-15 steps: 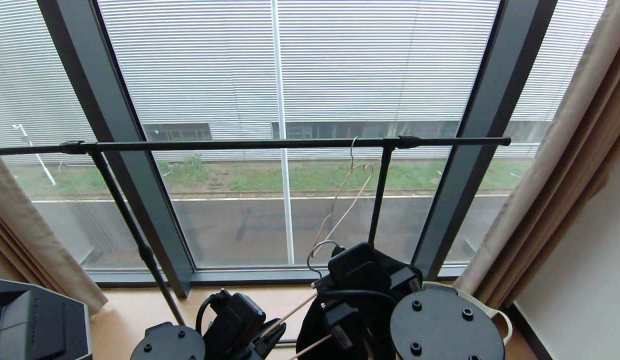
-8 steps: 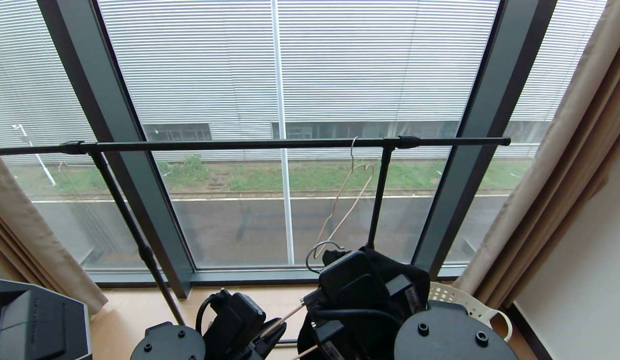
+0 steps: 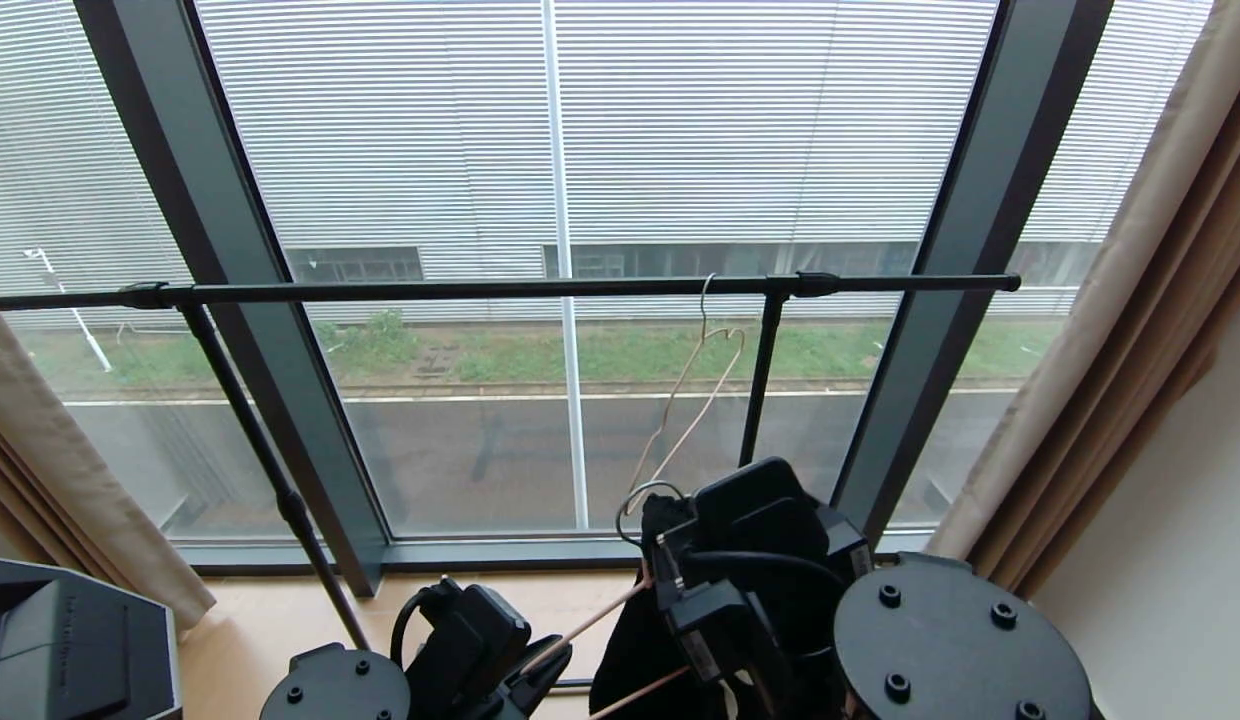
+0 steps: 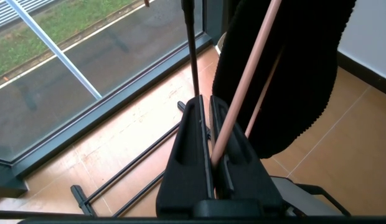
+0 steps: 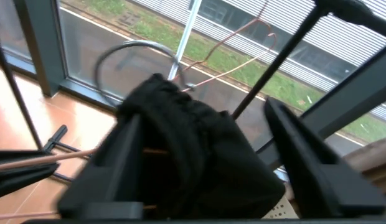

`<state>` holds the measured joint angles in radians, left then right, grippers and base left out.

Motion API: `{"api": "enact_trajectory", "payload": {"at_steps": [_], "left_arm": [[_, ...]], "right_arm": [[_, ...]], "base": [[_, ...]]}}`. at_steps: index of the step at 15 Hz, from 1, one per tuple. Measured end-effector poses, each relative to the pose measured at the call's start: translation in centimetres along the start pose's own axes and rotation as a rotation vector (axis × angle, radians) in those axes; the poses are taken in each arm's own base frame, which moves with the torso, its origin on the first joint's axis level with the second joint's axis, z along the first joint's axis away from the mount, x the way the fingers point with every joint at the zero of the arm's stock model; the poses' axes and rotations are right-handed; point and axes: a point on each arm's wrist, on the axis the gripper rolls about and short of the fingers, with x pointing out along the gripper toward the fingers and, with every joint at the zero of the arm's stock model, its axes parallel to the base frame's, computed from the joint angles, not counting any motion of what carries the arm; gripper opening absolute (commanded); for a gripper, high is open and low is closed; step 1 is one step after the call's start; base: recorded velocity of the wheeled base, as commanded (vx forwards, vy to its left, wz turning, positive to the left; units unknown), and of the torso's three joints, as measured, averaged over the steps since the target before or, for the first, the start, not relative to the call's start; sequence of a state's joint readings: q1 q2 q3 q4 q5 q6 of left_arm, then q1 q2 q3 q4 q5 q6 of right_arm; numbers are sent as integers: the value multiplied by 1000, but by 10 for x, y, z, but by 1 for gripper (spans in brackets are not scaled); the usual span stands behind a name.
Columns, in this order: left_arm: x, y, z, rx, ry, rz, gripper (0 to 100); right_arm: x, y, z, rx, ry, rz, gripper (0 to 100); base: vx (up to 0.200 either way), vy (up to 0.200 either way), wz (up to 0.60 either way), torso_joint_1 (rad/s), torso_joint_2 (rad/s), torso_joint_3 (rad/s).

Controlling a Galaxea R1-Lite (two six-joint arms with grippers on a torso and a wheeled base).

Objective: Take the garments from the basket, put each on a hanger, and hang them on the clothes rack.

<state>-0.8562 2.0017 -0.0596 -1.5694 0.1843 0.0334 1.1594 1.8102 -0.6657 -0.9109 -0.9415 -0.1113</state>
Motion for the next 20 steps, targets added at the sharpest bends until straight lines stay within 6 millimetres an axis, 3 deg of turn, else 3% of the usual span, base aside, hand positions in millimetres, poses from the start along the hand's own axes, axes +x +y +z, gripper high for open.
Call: {"api": "enact_trajectory", "payload": {"at_steps": [4, 20], "left_arm": [[0, 0, 0, 1, 0, -2, 0], [3, 7, 7, -23, -36, 30, 0]], "right_arm": [[7, -9, 2, 12, 5, -37, 100], [13, -3, -7, -21, 28, -39, 100]], "base": [[0, 0, 0, 0, 0, 0], [0, 0, 0, 0, 0, 0]]}}
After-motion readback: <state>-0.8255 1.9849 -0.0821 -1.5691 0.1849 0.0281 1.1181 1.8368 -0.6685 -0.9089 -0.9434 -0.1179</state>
